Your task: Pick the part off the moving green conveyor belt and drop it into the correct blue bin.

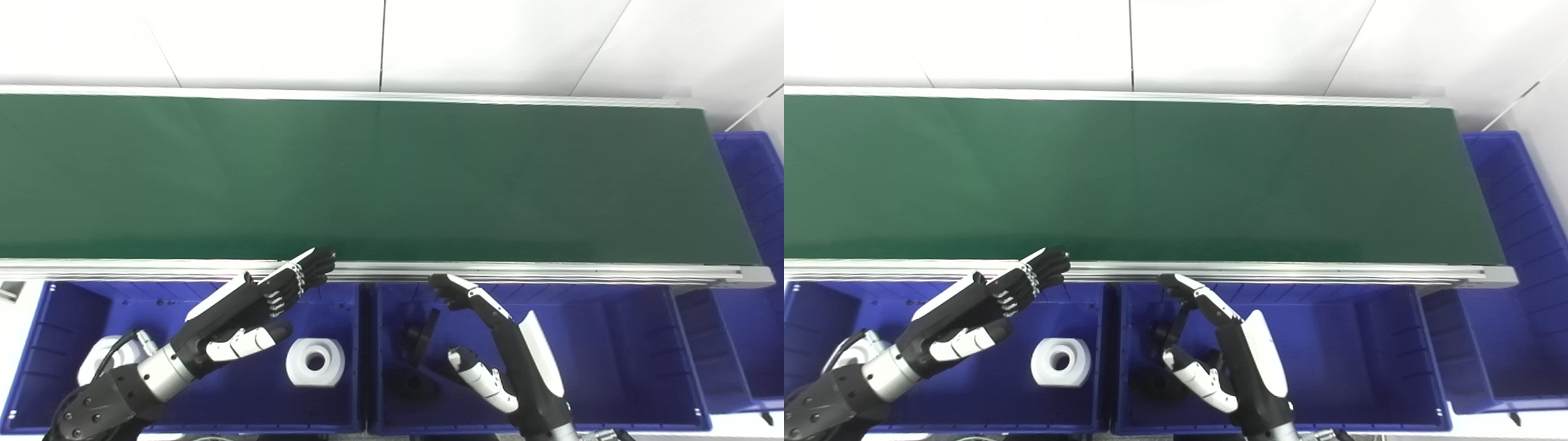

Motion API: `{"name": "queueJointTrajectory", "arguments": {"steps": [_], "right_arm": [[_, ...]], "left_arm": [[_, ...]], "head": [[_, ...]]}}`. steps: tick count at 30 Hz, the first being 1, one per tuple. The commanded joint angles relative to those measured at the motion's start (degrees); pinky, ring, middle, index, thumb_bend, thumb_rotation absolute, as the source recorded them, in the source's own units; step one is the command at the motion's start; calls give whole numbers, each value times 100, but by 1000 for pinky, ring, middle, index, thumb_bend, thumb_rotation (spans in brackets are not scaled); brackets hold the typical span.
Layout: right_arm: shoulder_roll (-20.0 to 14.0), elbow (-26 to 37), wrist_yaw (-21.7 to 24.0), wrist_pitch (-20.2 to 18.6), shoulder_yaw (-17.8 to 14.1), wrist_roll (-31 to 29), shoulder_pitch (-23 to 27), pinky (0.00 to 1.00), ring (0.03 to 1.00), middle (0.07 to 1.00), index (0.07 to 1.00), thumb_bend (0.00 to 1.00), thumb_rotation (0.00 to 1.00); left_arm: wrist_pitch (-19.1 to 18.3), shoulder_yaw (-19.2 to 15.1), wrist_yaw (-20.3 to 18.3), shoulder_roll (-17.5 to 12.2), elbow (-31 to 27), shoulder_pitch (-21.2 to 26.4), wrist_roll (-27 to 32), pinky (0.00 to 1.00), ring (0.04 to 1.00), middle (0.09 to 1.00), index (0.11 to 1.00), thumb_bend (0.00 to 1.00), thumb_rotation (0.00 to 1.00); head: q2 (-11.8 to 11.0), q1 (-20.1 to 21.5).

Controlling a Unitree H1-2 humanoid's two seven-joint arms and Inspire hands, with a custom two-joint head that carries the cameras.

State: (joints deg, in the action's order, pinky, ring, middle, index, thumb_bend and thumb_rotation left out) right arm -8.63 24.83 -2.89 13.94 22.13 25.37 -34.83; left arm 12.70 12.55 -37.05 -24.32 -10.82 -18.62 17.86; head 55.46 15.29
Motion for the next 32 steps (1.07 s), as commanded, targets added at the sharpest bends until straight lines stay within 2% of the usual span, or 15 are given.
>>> {"name": "queueJointTrajectory", "arguments": {"steps": [1, 6, 11, 16, 18, 22, 32], "right_arm": [[61, 237, -22, 281, 1, 10, -89, 736, 793, 824, 822, 573, 1000], [96, 220, 64, 227, 74, 40, -103, 739, 805, 840, 837, 557, 1000], [84, 207, 204, 142, 130, -8, -100, 761, 837, 875, 860, 562, 1000], [52, 190, 335, 165, 154, -87, -49, 786, 855, 887, 872, 532, 1000], [34, 210, 388, 126, 167, -143, -42, 791, 856, 887, 873, 534, 1000], [15, 193, 492, 132, 168, -189, -22, 797, 864, 893, 879, 535, 1000], [28, 175, 716, 18, 146, -264, -21, 805, 876, 908, 887, 557, 1000]], "left_arm": [[266, -28, -51, 5, -24, -4, 105, 1000, 1000, 1000, 1000, 362, 656], [242, -52, -23, -44, -90, -84, 88, 1000, 1000, 1000, 1000, 369, 668], [382, -179, -59, -198, -158, -235, 115, 1000, 1000, 1000, 1000, 384, 698], [535, -275, -123, -251, -127, -380, 240, 1000, 1000, 1000, 1000, 380, 703], [574, -307, -146, -268, -124, -431, 254, 1000, 1000, 1000, 1000, 397, 733], [625, -340, -168, -269, -128, -507, 232, 1000, 1000, 1000, 1000, 392, 695], [553, -383, -121, -265, -175, -662, 195, 1000, 1000, 1000, 996, 421, 696]], "head": [[-7, -28], [-7, -37], [15, -100], [15, -145], [14, -163], [25, -190], [31, -227]]}}
